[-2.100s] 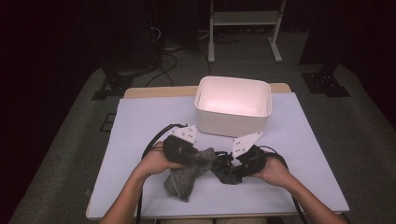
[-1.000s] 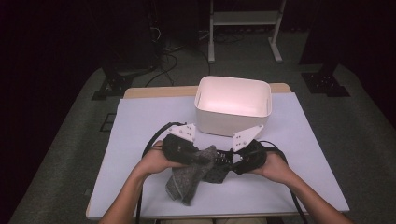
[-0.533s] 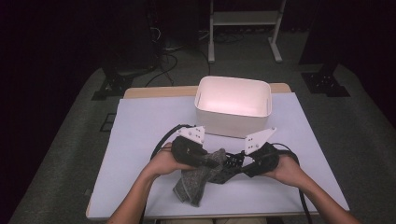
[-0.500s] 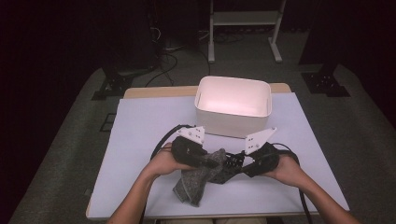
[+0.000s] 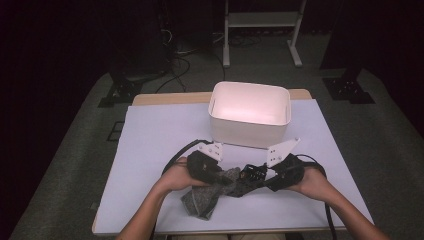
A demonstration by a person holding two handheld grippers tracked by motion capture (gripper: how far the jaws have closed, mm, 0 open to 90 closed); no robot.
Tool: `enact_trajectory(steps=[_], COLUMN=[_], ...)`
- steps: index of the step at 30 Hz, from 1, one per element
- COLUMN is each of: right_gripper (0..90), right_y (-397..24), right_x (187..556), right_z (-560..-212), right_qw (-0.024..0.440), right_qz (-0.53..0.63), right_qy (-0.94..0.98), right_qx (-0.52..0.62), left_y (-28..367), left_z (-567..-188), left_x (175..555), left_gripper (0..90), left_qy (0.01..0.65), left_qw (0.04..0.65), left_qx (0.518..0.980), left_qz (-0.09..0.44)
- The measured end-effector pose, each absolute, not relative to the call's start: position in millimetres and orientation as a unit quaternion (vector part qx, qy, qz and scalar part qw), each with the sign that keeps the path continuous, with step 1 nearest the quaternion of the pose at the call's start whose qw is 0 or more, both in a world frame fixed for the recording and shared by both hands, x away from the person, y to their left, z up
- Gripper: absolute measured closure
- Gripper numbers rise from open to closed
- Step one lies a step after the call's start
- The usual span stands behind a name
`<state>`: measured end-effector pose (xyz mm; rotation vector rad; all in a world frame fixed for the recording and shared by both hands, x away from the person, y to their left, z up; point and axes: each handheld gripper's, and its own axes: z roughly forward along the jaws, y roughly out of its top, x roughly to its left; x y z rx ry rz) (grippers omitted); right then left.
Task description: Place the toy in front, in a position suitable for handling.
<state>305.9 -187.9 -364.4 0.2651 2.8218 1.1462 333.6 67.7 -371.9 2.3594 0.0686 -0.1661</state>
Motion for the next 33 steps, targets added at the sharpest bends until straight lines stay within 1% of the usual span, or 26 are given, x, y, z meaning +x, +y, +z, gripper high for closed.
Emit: enact_trajectory(steps=[11, 18, 24, 33], right_gripper=[53.6, 53.0, 53.3, 52.8], right_y=[-204, -226, -248, -259], right_x=[302, 298, 298, 297], right_z=[-371, -388, -413, -430], right_qw=[0.041, 0.036, 0.019, 0.024], right_qz=[0.362, 0.372, 0.386, 0.385], right_qy=[0.926, 0.920, 0.910, 0.909], right_qx=[0.097, 0.116, 0.147, 0.158], left_y=[60, 49, 38, 22], left_z=[-382, -384, -383, -380], left_x=[336, 337, 336, 336], left_gripper=[81.6, 81.6, 81.7, 81.7], left_qy=[0.032, 0.025, 0.017, 0.006], left_qw=[0.363, 0.359, 0.352, 0.341], left_qx=[0.928, 0.930, 0.932, 0.936], left_qz=[-0.074, -0.079, -0.081, -0.082])
